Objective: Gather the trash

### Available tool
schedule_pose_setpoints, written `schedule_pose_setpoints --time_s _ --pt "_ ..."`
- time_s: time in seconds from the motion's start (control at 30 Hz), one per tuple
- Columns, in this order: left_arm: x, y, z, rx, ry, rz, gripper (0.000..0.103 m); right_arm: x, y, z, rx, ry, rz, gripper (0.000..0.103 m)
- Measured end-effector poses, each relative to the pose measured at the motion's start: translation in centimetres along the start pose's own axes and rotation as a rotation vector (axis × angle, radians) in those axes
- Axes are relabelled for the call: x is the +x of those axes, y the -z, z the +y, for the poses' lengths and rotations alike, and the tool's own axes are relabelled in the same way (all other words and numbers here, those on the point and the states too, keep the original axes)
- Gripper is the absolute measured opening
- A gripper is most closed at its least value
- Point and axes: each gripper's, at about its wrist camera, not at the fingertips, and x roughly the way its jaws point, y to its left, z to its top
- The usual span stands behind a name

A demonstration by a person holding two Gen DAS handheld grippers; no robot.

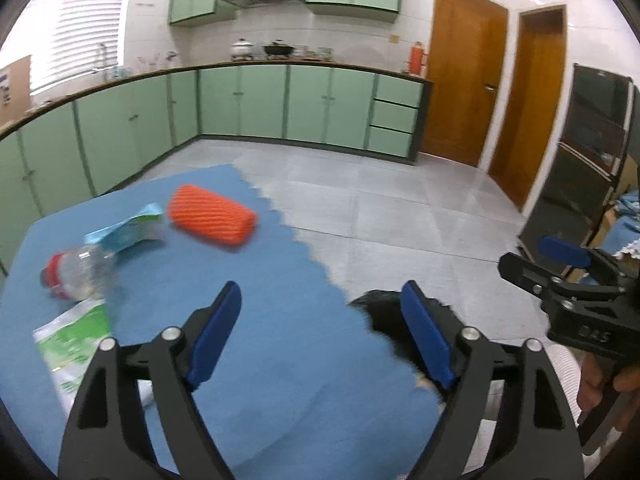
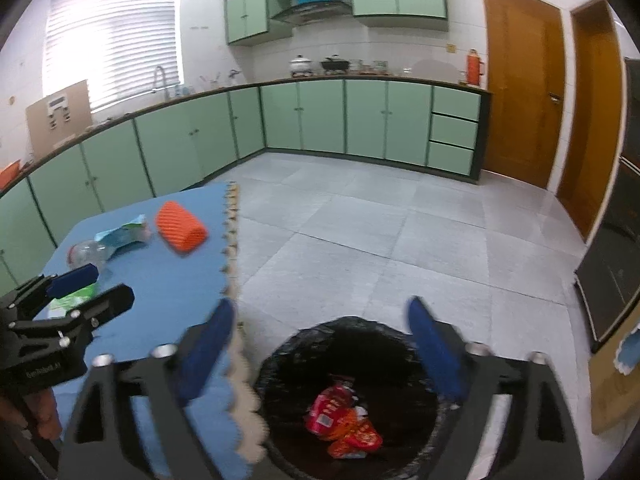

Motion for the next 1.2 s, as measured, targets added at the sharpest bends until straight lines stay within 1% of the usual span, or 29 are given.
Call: schedule_pose_setpoints --time_s 0.17,0.27,0.37,0.43,0.53,0.6,0.7,0.83,0.87,0.9,0.93,0.97,1.0,1.03,1.07,1.1,1.2 --pt "-2.3 1.7 4.6 -0.038 -0.137 0.002 0.085 0.6 0.1 4.2 -0.052 -0.062 -0.003 0.097" --pt "-3.6 2.9 7.5 -0.074 -0.238 0.006 0.085 1.2 0.1 6.7 -0.065 -0.117 -0.001 0.097" --pt "-4.5 4.3 10.8 -0.125 -0.336 0.03 0.086 1.6 0.3 9.1 -0.094 -0.166 -0.005 0.097" --pt "-4.6 5.1 12.5 -0.167 -0.362 0.059 0.086 1.7 0.6 10.4 -0.115 -0.185 -0.006 0.097" --pt "-4.3 6.4 14.5 -0.228 -0.37 0.095 0.087 1.9 1.0 11.9 -0.147 -0.21 -0.007 0.097" --pt "-4.0 6.9 15.1 -0.258 -0.36 0.113 0.087 1.9 1.2 12.8 -0.165 -0.221 -0.009 0.097" --pt "-3.5 7.3 15.6 -0.3 -0.316 0.124 0.087 2.3 1.3 13.6 -0.188 -0.229 -0.012 0.097" --pt "-2.9 7.6 15.3 -0.336 -0.272 0.133 0.085 2.6 1.4 14.1 -0.201 -0.234 -0.012 0.097" --pt "-2.7 7.7 15.3 -0.342 -0.267 0.135 0.078 2.6 1.4 14.1 -0.201 -0.236 -0.013 0.097" --pt "-2.6 7.8 15.2 -0.346 -0.262 0.138 0.067 2.6 1.5 14.2 -0.201 -0.24 -0.013 0.097" --pt "-2.3 7.9 15.2 -0.353 -0.263 0.147 0.062 2.7 1.4 14.2 -0.201 -0.241 -0.013 0.097" --pt "-2.1 7.9 15.1 -0.354 -0.272 0.148 0.051 2.8 1.4 14.2 -0.202 -0.244 -0.011 0.097" --pt "-2.1 7.9 15.1 -0.352 -0.279 0.147 0.037 2.8 1.5 14.3 -0.202 -0.246 -0.011 0.097" --pt "-2.2 7.9 15.0 -0.349 -0.292 0.146 0.029 2.9 1.4 14.3 -0.203 -0.248 -0.011 0.097" --pt "-2.2 7.9 15.1 -0.353 -0.297 0.142 0.017 3.0 1.5 14.3 -0.203 -0.25 -0.011 0.097" --pt "-2.3 7.8 15.0 -0.358 -0.304 0.13 0.01 3.0 1.5 14.3 -0.203 -0.251 -0.011 0.097" --pt "-2.8 7.5 14.7 -0.349 -0.324 0.106 0.0 3.3 1.6 14.3 -0.198 -0.256 -0.006 0.097"
